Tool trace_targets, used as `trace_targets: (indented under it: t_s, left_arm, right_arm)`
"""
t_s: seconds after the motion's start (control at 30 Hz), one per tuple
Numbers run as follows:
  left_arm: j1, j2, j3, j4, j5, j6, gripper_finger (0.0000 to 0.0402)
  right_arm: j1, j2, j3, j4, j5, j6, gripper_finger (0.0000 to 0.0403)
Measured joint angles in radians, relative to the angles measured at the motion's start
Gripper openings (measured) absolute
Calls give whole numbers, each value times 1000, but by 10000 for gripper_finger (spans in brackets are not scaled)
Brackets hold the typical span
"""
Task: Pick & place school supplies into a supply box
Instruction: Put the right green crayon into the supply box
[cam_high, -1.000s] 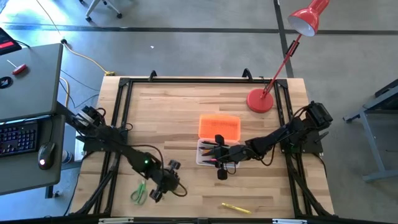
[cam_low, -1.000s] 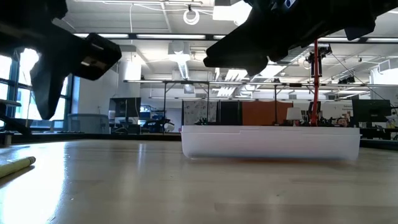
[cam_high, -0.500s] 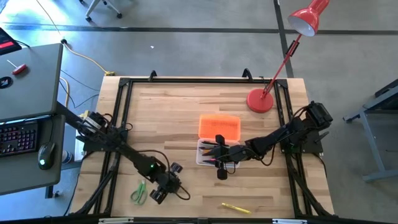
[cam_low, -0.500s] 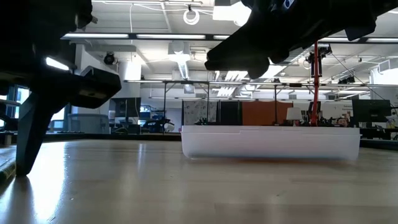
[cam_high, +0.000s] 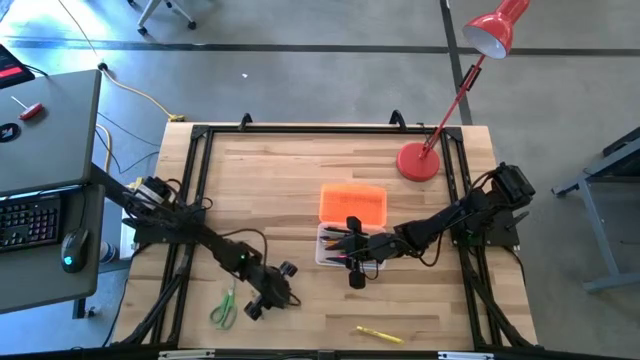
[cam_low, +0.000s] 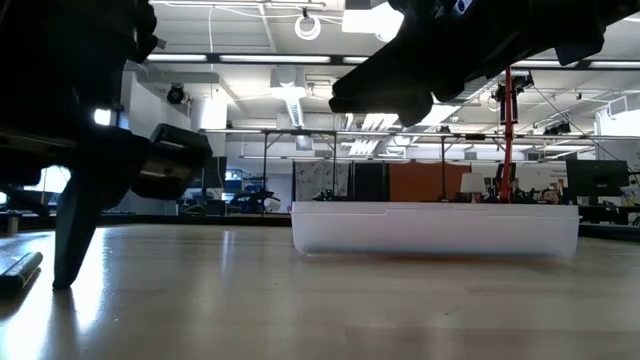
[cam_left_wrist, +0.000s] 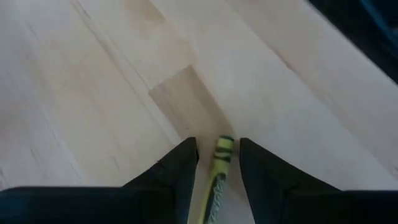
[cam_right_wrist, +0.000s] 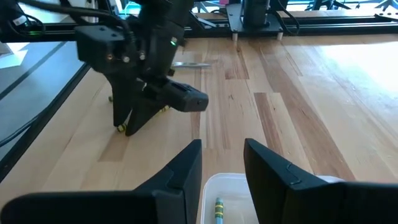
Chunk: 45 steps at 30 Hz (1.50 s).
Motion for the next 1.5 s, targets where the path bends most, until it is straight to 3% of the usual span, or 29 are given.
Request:
trace_targets:
  t_s: [0.27, 0.47, 0.6, 0.77, 0.83, 1.03, 1.27, 1.5]
  left_arm:
    - [11, 3, -165, 343, -3, -1, 161]
    - [11, 9, -208, 435, -13, -1, 155]
    - [11, 9, -208, 435, -14, -2, 116]
    - [13, 9, -214, 464, -17, -30, 32]
    - [13, 14, -206, 484, -24, -60, 25]
    - [13, 4, -124, 478, -105, -93, 52]
    - [35, -35, 57, 424, -361, 159, 35]
    - [197, -13, 296, 134, -312, 197, 46]
  right_arm:
    - [0, 0, 0, -4, 0, -2, 99]
    - [-1, 0, 0, -6, 0, -3, 99]
    - [-1, 0, 0, -6, 0, -3, 99]
    - [-1, 0, 0, -6, 0, -3, 99]
    - [1, 0, 0, 3, -3, 1, 99]
    - [36, -38, 0, 17, -6, -3, 99]
    - [112, -157, 0, -3, -2, -3, 99]
    - [211, -224, 0, -77, 121, -3, 99]
